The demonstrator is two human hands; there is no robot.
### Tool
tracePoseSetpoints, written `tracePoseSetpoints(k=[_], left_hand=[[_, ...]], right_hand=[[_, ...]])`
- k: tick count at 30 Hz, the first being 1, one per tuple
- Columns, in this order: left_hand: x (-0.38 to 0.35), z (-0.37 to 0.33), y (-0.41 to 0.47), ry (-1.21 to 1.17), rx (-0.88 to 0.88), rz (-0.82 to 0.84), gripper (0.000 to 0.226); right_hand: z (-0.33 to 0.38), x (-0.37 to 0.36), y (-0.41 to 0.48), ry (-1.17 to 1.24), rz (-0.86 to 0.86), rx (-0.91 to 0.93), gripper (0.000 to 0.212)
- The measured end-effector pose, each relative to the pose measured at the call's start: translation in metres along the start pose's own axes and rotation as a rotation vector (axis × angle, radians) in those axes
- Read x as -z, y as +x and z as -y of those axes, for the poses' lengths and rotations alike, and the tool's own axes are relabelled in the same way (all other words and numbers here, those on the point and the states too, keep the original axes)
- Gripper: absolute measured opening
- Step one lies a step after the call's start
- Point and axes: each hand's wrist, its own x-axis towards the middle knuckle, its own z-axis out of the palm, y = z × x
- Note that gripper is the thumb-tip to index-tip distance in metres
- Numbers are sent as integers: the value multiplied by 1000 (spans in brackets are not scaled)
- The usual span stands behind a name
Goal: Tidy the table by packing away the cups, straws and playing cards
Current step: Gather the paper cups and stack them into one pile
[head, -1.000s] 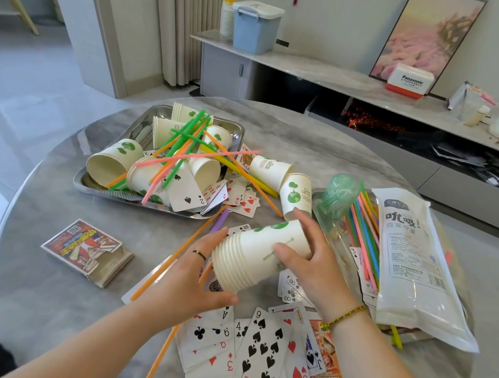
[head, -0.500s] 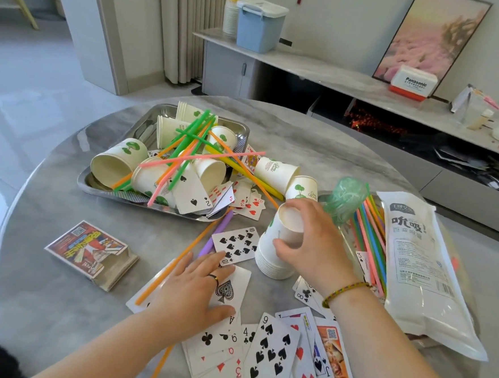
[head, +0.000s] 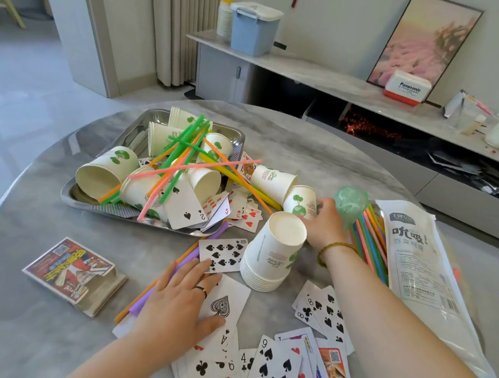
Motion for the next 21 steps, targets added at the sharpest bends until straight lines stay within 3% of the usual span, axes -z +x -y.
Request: tracePoseSetpoints(k=[3,8,14,18,21], left_hand=[[3,1,2,7,-46,-72,69],[17,1,5,-61,-64,-89,66],[19,8,12,-297,-58,-170,59],[32,4,5,-473,-71,-245,50],[39,-4,-1,-567,-69,-247,47]], right_hand=[[-1,-10,9,-78,-4,-13,69],[0,-13,12,-21,-33,-62,63],[6,32,-13,-46,-76,-55,40],[30,81,-40,290,-180,147,16],[49,94,-64,210,0,355,14]])
